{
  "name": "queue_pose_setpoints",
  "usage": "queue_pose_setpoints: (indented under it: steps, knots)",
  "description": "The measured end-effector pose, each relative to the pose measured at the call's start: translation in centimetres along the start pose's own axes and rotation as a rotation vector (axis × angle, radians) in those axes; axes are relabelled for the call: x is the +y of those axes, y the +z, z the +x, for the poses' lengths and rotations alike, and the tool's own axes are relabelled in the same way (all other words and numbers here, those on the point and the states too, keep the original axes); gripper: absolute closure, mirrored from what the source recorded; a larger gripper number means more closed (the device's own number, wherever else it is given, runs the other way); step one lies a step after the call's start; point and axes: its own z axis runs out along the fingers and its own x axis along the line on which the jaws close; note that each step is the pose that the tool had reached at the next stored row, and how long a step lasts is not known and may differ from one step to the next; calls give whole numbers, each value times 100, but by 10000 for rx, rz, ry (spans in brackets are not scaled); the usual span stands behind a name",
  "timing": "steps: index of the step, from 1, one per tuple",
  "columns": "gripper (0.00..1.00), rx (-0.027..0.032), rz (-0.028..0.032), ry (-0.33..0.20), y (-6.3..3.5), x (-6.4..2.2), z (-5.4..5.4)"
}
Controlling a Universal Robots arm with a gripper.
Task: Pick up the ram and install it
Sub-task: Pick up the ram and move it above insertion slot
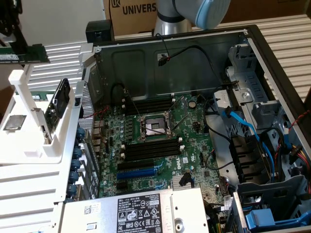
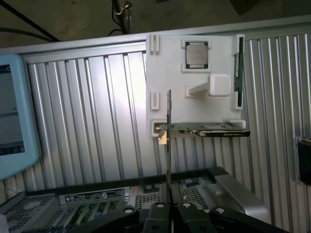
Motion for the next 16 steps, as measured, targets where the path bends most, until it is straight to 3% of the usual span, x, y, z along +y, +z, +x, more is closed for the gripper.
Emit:
queue_pose_setpoints:
  steps: [4, 5, 6, 7, 9, 13, 16]
  knots:
    - [88, 9, -72, 3, -32, -232, -8]
    - [88, 20, -152, 6, -40, -409, -18]
    - [88, 24, -173, 6, -41, -453, -21]
    - [88, 31, -227, 7, -43, -582, -34]
    - [88, 32, -237, 8, -40, -668, -45]
    - [88, 42, -240, 7, -38, -698, -48]
    - [88, 43, -248, -14, -32, -818, -65]
